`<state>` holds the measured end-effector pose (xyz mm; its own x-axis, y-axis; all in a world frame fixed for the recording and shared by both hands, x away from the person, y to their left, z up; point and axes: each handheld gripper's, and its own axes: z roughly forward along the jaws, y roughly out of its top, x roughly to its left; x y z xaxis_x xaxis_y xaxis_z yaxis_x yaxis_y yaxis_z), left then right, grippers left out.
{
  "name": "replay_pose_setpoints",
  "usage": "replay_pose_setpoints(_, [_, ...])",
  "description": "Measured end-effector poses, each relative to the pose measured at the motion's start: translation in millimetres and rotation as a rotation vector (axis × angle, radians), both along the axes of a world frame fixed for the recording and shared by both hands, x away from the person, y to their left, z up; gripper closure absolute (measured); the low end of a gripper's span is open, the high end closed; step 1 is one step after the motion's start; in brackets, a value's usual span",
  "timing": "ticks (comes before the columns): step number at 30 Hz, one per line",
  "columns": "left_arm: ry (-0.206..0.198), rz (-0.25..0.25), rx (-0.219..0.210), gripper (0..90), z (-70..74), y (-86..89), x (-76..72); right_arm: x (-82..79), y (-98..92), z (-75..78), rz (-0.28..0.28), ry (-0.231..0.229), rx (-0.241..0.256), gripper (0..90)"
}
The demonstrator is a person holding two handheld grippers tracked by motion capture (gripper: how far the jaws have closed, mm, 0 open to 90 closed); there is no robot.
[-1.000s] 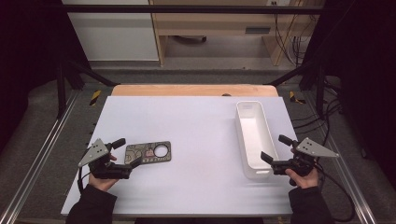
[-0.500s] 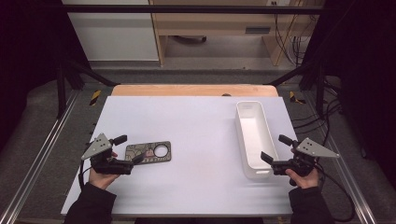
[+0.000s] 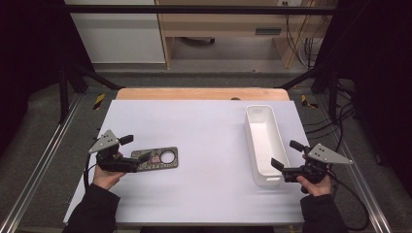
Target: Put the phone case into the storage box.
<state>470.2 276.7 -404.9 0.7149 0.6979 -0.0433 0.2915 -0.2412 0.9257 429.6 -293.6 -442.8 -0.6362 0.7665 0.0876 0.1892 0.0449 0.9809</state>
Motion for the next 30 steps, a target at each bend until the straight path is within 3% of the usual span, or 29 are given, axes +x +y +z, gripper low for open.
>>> replay_pose_setpoints(5, [0.024,0.018,0.011,0.4,-2.9,-2.2,9.0,-0.1,-0.1,0.1,-0.001,0.0,-0.002,0.3])
replay_pose_setpoints(11, [0.05,0.07,0.023,0.6,-8.1,-2.3,22.1,-0.3,-0.3,0.2,-0.002,-0.001,-0.002,0.3])
replay_pose_setpoints(17, [0.091,0.117,0.069,1.2,-18.8,-2.2,34.5,-0.3,-0.4,0.3,-0.001,0.001,0.0,0.3])
replay_pose_setpoints(22, [0.124,0.151,0.072,2.9,-25.3,2.1,43.6,-0.1,0.2,-0.1,0.0,0.002,-0.002,0.3])
replay_pose_setpoints(26, [0.14,0.183,0.085,8.0,-28.1,6.6,48.7,0.0,0.1,-0.1,-0.001,0.001,-0.001,0.3])
replay_pose_setpoints(30, [0.164,0.233,0.115,22.6,-33.2,10.3,53.6,0.0,0.2,-0.2,0.0,0.0,-0.001,0.3])
